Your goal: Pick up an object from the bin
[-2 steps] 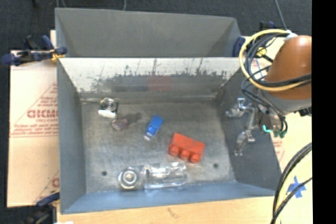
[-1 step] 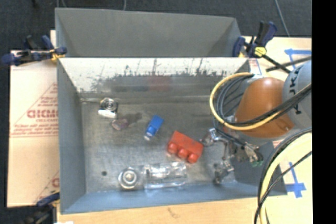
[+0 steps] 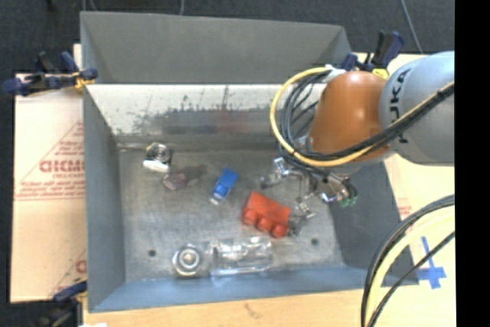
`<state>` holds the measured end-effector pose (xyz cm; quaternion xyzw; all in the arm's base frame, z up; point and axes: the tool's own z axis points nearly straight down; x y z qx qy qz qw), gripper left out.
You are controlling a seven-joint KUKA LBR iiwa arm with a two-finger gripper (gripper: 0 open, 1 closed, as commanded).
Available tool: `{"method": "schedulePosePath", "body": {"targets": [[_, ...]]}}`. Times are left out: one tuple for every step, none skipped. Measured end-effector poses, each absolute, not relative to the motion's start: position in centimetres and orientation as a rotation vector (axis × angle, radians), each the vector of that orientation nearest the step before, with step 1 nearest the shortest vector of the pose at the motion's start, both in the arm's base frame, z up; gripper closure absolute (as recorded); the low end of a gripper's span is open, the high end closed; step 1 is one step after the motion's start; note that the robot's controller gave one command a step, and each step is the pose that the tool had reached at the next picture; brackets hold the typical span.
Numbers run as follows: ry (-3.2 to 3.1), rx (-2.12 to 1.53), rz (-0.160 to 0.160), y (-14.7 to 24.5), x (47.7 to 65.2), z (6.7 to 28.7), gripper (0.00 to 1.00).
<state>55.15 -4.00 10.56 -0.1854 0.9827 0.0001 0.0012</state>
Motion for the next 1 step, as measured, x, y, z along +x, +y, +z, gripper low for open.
{"method": "schedulePosePath", "body": {"targets": [[2.971,-0.972,-0.012,-3.57,54.40,7.94,0.00]]}}
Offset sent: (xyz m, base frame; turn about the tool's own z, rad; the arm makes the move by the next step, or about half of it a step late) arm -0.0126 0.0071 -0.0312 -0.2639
